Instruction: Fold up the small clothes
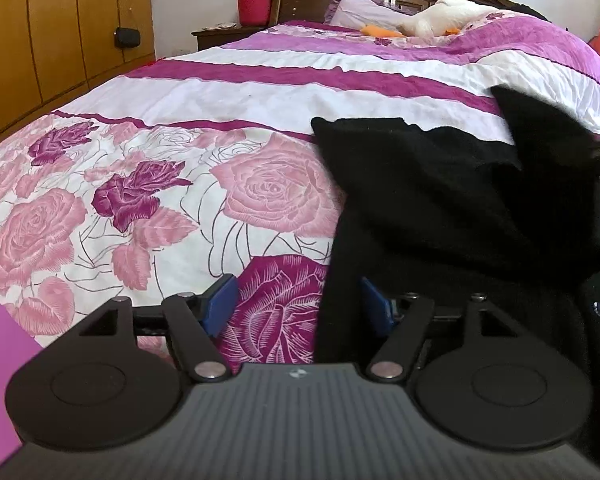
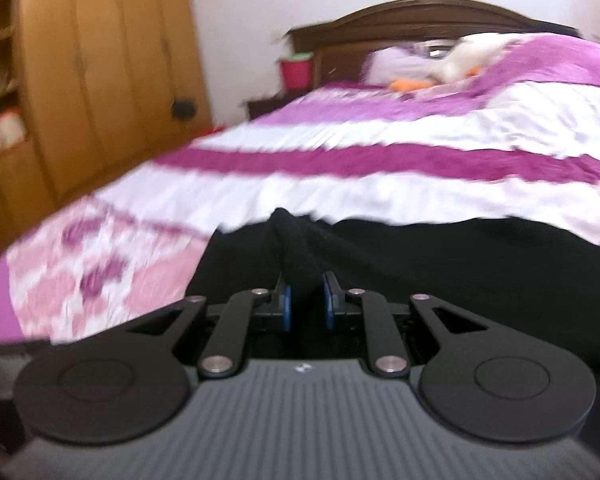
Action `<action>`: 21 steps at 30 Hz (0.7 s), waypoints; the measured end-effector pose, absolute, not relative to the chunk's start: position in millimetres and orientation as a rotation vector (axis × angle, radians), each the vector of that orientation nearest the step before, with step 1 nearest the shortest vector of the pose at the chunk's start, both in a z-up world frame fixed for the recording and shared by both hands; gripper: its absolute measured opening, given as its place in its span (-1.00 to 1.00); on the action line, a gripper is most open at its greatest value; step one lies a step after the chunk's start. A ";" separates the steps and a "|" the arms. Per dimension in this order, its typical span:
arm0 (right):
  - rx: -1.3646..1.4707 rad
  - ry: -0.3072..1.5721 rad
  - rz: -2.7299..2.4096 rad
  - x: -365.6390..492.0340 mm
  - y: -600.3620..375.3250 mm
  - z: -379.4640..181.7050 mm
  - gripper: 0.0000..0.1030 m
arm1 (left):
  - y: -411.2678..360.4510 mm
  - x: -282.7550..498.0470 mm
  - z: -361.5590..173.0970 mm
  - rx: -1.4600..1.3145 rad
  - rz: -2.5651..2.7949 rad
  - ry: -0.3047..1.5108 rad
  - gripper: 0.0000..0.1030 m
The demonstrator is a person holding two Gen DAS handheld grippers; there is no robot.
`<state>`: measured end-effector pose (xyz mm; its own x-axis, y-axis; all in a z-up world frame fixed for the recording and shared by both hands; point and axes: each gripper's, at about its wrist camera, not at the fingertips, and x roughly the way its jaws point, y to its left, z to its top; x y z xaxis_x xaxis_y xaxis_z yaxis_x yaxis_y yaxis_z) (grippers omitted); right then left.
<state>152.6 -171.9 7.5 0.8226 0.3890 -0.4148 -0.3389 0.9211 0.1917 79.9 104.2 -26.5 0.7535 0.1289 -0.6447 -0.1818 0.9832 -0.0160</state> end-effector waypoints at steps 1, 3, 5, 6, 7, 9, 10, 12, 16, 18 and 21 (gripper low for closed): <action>0.134 0.458 0.368 151.4 -183.8 9.8 -0.65 | 104.4 79.7 -26.7 -0.082 0.170 0.696 0.42; 0.157 0.436 0.311 148.9 -208.6 11.8 -0.65 | 103.2 80.4 -27.1 -0.077 0.171 0.698 0.44; 0.170 0.426 0.245 147.2 -233.0 10.1 -0.65 | 101.7 82.1 -27.9 -0.065 0.170 0.705 0.50; 0.186 0.432 0.215 146.7 -246.0 6.9 -0.65 | 101.2 83.4 -28.5 -0.064 0.168 0.713 0.55; 0.207 0.444 0.187 146.9 -258.2 2.7 -0.65 | 101.2 84.8 -29.0 -0.067 0.166 0.722 0.59; 0.236 0.479 0.128 146.9 -281.4 -11.6 -0.65 | 102.3 86.8 -30.0 -0.080 0.163 0.731 0.61; 0.237 0.496 0.105 145.7 -288.0 -18.8 -0.65 | 103.0 87.8 -30.5 -0.087 0.163 0.735 0.63; 0.214 0.537 0.057 145.0 -298.7 -34.9 -0.64 | 102.8 88.9 -31.7 -0.086 0.161 0.735 0.66; 0.215 0.588 0.031 139.1 -318.1 -49.6 -0.62 | 99.7 88.7 -34.0 -0.063 0.160 0.725 0.71; 0.246 0.567 0.054 135.3 -326.1 -44.9 -0.62 | 99.9 88.0 -32.3 -0.065 0.162 0.720 0.71; 0.252 0.516 0.087 137.3 -329.3 -32.0 -0.56 | 102.2 85.5 -22.5 -0.089 0.162 0.700 0.70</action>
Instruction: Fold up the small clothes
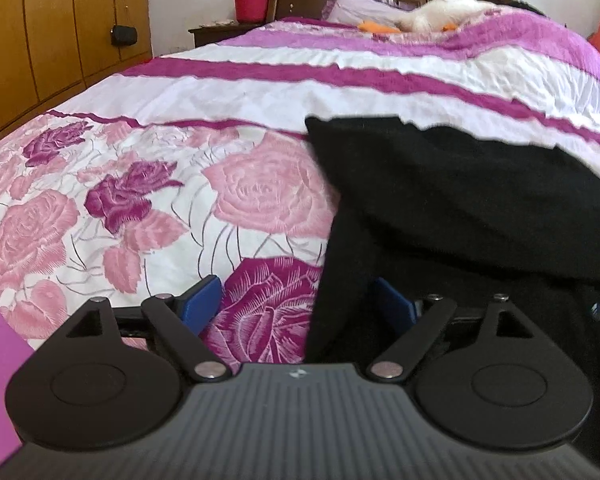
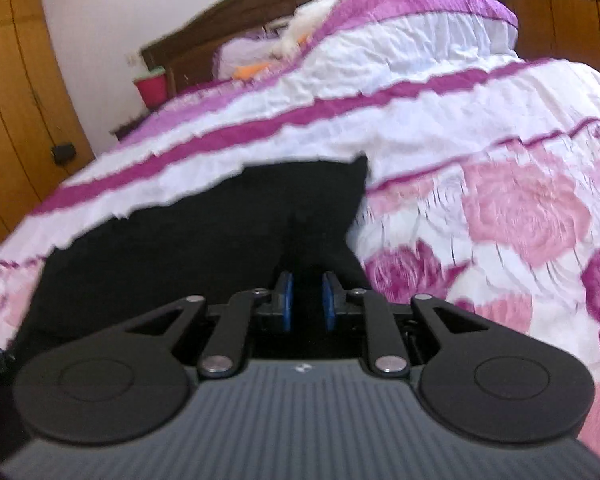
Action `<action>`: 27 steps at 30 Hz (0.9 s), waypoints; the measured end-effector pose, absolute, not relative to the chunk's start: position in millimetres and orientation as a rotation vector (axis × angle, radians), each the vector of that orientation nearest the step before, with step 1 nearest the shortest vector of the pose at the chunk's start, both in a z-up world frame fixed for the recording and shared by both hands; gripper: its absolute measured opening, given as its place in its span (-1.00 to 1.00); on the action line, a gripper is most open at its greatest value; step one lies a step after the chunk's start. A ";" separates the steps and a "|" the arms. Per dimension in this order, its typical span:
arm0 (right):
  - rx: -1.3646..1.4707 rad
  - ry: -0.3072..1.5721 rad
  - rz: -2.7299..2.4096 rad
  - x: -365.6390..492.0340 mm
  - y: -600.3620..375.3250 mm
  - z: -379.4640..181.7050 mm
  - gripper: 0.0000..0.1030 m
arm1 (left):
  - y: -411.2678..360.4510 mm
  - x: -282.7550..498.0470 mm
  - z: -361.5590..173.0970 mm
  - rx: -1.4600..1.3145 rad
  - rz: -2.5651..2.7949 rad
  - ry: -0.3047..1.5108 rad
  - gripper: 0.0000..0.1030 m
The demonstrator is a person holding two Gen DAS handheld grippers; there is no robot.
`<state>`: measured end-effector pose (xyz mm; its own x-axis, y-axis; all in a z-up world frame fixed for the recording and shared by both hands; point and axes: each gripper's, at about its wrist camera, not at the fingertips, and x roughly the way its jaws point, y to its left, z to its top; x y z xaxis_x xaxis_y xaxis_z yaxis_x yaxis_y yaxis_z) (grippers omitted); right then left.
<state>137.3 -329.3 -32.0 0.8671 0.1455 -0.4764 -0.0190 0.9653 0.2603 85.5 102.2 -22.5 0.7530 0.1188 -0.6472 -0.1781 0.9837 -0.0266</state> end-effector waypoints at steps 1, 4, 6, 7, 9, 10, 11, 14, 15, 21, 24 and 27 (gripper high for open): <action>0.243 0.501 0.095 139.9 -328.8 -28.5 -0.43 | 104.1 84.0 -17.2 -0.108 0.160 0.682 0.70; 0.210 0.497 0.116 159.8 -324.2 -26.0 -0.06 | 107.0 82.5 -0.2 -0.148 0.160 0.621 0.70; 0.193 0.525 0.124 176.6 -321.1 -30.4 -0.08 | 106.2 87.1 10.7 -0.152 0.171 0.580 0.70; 0.191 0.540 0.122 183.9 -318.9 -33.6 -0.08 | 105.3 92.1 15.2 -0.150 0.167 0.571 0.70; 0.189 0.567 0.137 196.8 -314.4 -40.9 -0.08 | 102.7 103.8 21.6 -0.153 0.150 0.568 0.70; 0.189 0.575 0.154 199.8 -311.5 -44.1 -0.09 | 100.4 110.1 24.1 -0.155 0.143 0.557 0.70; 0.189 0.582 0.172 201.3 -309.2 -46.3 -0.10 | 97.8 114.1 25.3 -0.156 0.138 0.547 0.70; 0.220 0.607 0.226 206.7 -307.9 -46.7 -0.65 | 90.2 128.8 27.4 -0.171 0.112 0.524 0.70; 0.243 0.606 0.235 207.8 -309.9 -44.4 -0.72 | 87.7 131.8 27.6 -0.179 0.085 0.513 0.67; 0.222 0.410 0.223 189.8 -312.8 0.4 -0.77 | 64.6 164.2 17.2 -0.187 0.017 0.482 0.32; 0.136 0.396 0.153 197.5 -309.8 3.2 -0.77 | 57.7 187.4 -0.9 -0.164 0.041 0.514 0.31; 0.093 0.495 0.113 218.4 -308.4 -22.8 -0.77 | 58.0 211.1 -27.4 -0.131 0.116 0.608 0.31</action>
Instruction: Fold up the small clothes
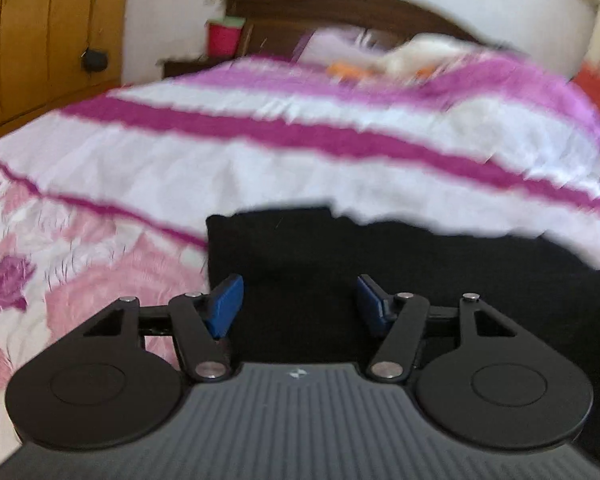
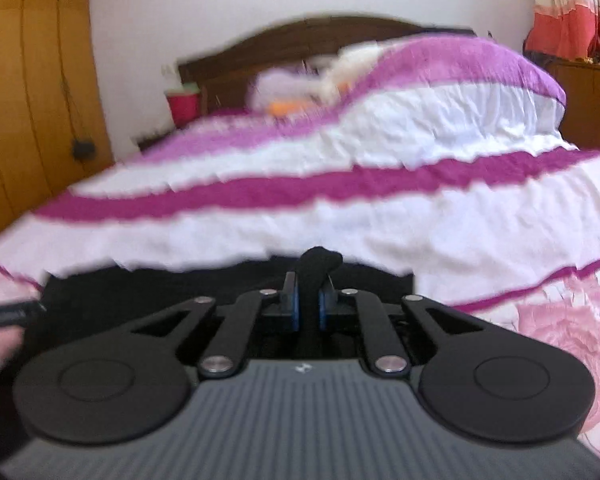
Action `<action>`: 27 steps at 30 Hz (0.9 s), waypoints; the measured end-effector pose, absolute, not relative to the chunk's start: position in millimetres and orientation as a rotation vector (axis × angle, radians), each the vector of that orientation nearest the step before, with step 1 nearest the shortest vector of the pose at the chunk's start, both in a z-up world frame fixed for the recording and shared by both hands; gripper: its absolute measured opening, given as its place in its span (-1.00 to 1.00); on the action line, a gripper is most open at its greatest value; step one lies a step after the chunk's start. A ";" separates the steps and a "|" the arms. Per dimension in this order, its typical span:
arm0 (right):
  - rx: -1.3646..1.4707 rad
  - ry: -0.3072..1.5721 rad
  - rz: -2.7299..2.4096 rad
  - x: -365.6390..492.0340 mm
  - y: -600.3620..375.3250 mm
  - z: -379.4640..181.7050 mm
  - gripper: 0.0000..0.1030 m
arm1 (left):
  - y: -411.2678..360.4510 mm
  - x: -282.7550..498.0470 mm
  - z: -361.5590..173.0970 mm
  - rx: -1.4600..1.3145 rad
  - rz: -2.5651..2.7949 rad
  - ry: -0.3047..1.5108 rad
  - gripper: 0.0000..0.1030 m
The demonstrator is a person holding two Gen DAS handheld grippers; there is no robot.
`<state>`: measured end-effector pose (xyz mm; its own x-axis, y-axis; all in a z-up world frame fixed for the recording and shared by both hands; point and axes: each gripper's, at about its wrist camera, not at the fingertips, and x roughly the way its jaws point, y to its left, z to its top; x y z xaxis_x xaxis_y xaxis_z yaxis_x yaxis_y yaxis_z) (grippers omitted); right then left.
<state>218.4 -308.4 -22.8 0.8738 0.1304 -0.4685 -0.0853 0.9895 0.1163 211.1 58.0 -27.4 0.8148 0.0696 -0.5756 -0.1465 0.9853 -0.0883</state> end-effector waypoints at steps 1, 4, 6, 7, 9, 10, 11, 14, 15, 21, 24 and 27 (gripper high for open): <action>0.093 0.523 0.103 224.6 -310.5 -32.4 -0.76 | 60.2 213.7 -33.0 -0.136 0.134 0.615 0.34; 0.127 0.574 0.092 234.6 -317.1 -61.1 -0.74 | 69.0 213.4 -39.7 -0.162 0.156 0.607 0.35; 0.151 0.568 0.095 234.5 -320.5 -65.0 -0.76 | 73.7 214.4 -44.0 -0.173 0.148 0.614 0.38; 0.157 0.568 0.098 235.0 -321.4 -64.7 -0.76 | 75.6 215.4 -46.1 -0.182 0.146 0.617 0.39; 0.163 0.570 0.106 236.5 -323.0 -65.7 -0.76 | 77.1 216.2 -47.1 -0.177 0.146 0.617 0.39; 0.174 0.571 0.109 235.9 -325.2 -65.0 -0.75 | 76.5 216.1 -47.4 -0.169 0.146 0.618 0.39; 0.183 0.569 0.111 235.5 -325.4 -64.1 -0.72 | 76.4 215.6 -46.8 -0.163 0.145 0.623 0.39; 0.209 0.562 0.094 225.3 -328.1 -57.0 -0.59 | 77.9 208.1 -37.0 -0.157 0.118 0.645 0.40; 0.220 0.561 0.079 219.6 -329.0 -53.0 -0.56 | 77.8 201.2 -31.9 -0.153 0.106 0.649 0.40; 0.264 0.531 0.109 175.3 -338.3 -30.1 -0.39 | 77.9 151.7 -4.4 -0.109 0.058 0.662 0.41; 0.254 0.521 0.120 148.9 -338.1 -21.0 -0.39 | 79.8 125.3 6.3 -0.107 0.053 0.673 0.42; 0.264 0.526 0.128 125.3 -337.8 -14.1 -0.39 | 82.1 97.9 14.0 -0.104 0.051 0.682 0.42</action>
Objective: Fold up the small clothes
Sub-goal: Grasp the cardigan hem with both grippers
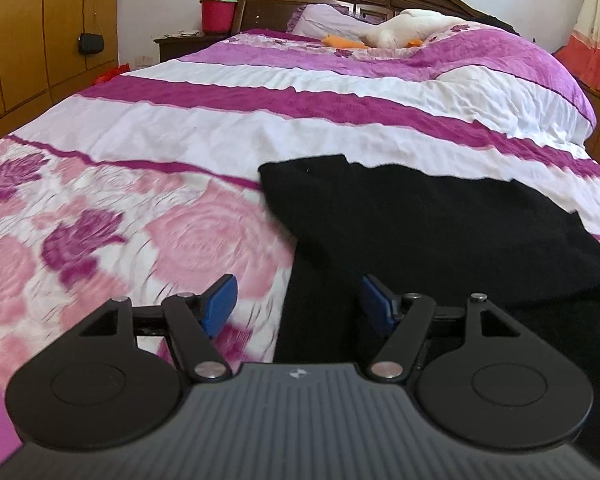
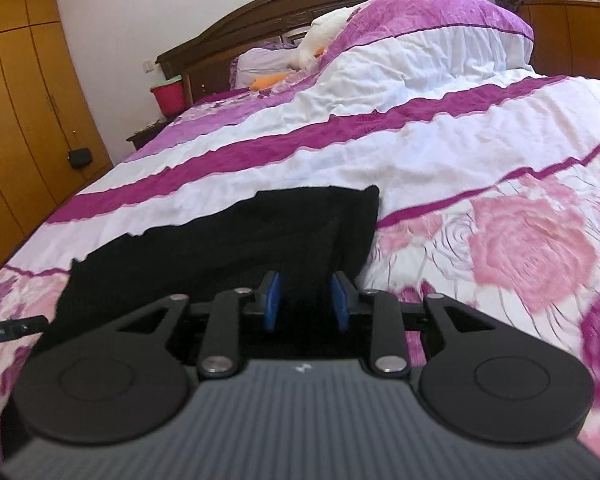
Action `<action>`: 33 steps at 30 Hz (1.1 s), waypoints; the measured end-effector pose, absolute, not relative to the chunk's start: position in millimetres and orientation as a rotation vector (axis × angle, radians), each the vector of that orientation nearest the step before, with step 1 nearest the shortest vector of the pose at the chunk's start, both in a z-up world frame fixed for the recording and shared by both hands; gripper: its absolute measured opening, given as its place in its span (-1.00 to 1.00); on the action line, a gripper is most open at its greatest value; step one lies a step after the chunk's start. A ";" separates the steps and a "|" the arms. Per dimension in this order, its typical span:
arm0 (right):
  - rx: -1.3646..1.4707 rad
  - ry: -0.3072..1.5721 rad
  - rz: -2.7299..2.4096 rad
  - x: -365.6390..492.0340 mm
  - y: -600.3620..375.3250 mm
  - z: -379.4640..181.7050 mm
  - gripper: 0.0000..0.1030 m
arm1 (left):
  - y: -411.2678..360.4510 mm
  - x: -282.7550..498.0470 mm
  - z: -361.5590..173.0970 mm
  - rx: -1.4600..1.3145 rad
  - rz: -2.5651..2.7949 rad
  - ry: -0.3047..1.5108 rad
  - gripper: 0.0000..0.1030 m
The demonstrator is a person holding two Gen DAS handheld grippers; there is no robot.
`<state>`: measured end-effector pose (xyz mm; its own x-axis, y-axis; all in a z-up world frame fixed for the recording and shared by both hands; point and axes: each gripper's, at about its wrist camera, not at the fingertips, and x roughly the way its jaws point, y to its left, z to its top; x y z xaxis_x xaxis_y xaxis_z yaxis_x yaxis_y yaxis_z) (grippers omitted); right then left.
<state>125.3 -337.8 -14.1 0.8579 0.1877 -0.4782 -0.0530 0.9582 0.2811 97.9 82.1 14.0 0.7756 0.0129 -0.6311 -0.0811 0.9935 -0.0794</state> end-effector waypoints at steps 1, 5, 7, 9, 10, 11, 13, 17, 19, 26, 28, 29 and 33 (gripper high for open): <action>0.267 0.526 0.132 117.0 -337.8 -12.5 -0.39 | 83.1 88.8 15.8 -0.105 0.057 0.686 0.42; 0.258 0.548 0.146 83.2 -334.8 -8.0 -0.39 | 86.6 53.6 23.0 -0.105 0.062 0.704 0.42; 0.268 0.572 0.150 67.2 -333.3 -7.0 -0.38 | 88.9 36.3 25.6 -0.117 0.063 0.711 0.42; 0.283 0.598 0.163 51.9 -332.4 -6.3 -0.38 | 91.9 19.7 27.4 -0.139 0.060 0.723 0.43; 0.288 0.607 0.170 43.0 -331.8 -6.1 -0.38 | 92.5 11.0 27.9 -0.148 0.056 0.729 0.43; 0.292 0.615 0.171 35.3 -331.4 -6.1 -0.38 | 93.2 2.0 28.1 -0.156 0.054 0.733 0.43; 0.283 0.624 0.171 18.5 -329.9 -7.1 -0.38 | 92.3 -15.0 27.2 -0.160 0.047 0.745 0.43; 0.271 0.630 0.154 -9.3 -329.8 -11.2 -0.34 | 89.7 -45.5 21.0 -0.171 0.026 0.769 0.44; 0.280 0.638 0.149 -22.4 -332.0 -15.2 -0.24 | 88.7 -58.4 16.0 -0.178 0.023 0.781 0.45; 0.251 0.645 0.109 -55.5 -331.4 -27.2 -0.21 | 85.3 -88.9 -11.6 -0.199 -0.013 0.841 0.46; 0.224 0.629 0.055 -64.1 -333.2 -31.2 -0.22 | 82.8 -95.5 -18.7 -0.219 -0.063 0.860 0.46; 0.214 0.626 0.030 -67.7 -334.5 -33.6 -0.22 | 82.8 -96.8 -22.2 -0.231 -0.088 0.870 0.47; 0.190 0.668 -0.010 -70.6 -338.7 -50.5 -0.21 | 77.0 -101.4 -33.8 -0.240 -0.143 0.885 0.47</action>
